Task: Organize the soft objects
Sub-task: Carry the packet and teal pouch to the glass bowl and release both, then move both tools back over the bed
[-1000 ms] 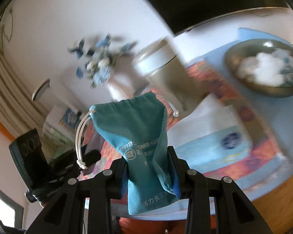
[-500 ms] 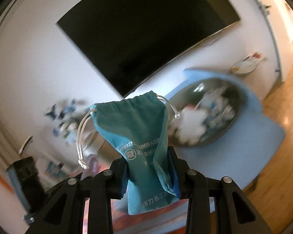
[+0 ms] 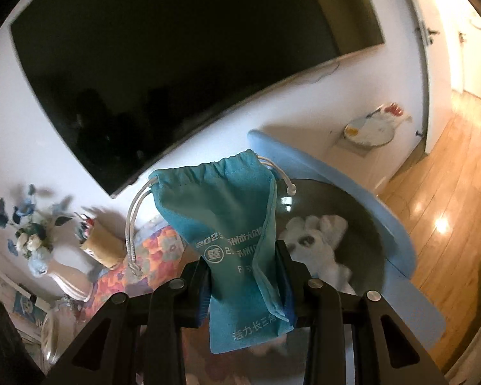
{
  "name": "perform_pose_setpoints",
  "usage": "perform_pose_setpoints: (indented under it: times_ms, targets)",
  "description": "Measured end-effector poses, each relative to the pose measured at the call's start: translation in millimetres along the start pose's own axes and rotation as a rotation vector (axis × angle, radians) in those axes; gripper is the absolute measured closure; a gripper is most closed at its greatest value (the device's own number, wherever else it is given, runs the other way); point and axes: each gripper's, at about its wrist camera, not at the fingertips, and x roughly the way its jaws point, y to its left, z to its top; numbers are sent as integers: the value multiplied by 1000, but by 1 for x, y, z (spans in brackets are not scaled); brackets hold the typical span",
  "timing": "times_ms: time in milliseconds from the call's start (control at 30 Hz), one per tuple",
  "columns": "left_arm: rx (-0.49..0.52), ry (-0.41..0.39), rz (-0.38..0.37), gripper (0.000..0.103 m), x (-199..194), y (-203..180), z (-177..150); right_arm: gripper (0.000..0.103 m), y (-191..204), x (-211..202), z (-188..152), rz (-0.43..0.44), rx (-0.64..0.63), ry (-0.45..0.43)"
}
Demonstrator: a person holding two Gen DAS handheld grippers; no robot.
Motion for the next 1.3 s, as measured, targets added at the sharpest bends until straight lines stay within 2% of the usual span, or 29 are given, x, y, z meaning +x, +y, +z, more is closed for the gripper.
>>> perform_pose_setpoints:
  times_ms: [33,67,100,133,167,200,233,300,400,533,733,900,1000,1167,1233,1300]
  targets:
    - [0,1,3,67,7,-1,2,69,-2,11,7,-1,7,21]
    - [4,-1,7,66,14,-2,4,64,-6,23,15,1,19,47]
    - [9,3,13,64,23,-2,6,49,-11,35,21,8,33,77]
    - [11,8,18,55,27,-2,7,39,-14,45,26,14,43,109]
    - [9,18,22,53,33,-2,8,28,-18,56,30,33,55,144]
    - [3,31,14,46,37,-1,8,27,-21,60,31,43,61,160]
    - [-9,41,-1,31,39,0,7,28,-24,61,31,51,65,171]
    - [-32,18,-27,22,35,1,3,27,-32,55,28,62,76,159]
    - [-21,20,-66,22,30,-6,-2,27,-41,40,22,80,102,136]
    - [45,5,-109,22,4,-25,-12,27,-45,11,11,112,132,95]
    - [193,-86,-137,21,-68,-50,-34,27,-35,-50,-20,156,129,26]
    - [228,-115,-172,19,-122,-42,-58,19,-24,-98,-62,138,95,-7]
    - [258,-123,-136,19,-151,-32,-77,16,-19,-115,-93,164,79,-6]
    - [287,-125,-34,19,-189,4,-106,15,7,-110,-140,244,29,97]
    - [283,-133,20,18,-203,25,-117,15,28,-105,-157,278,-17,138]
    - [278,-119,121,18,-211,47,-126,15,53,-101,-170,290,-92,158]
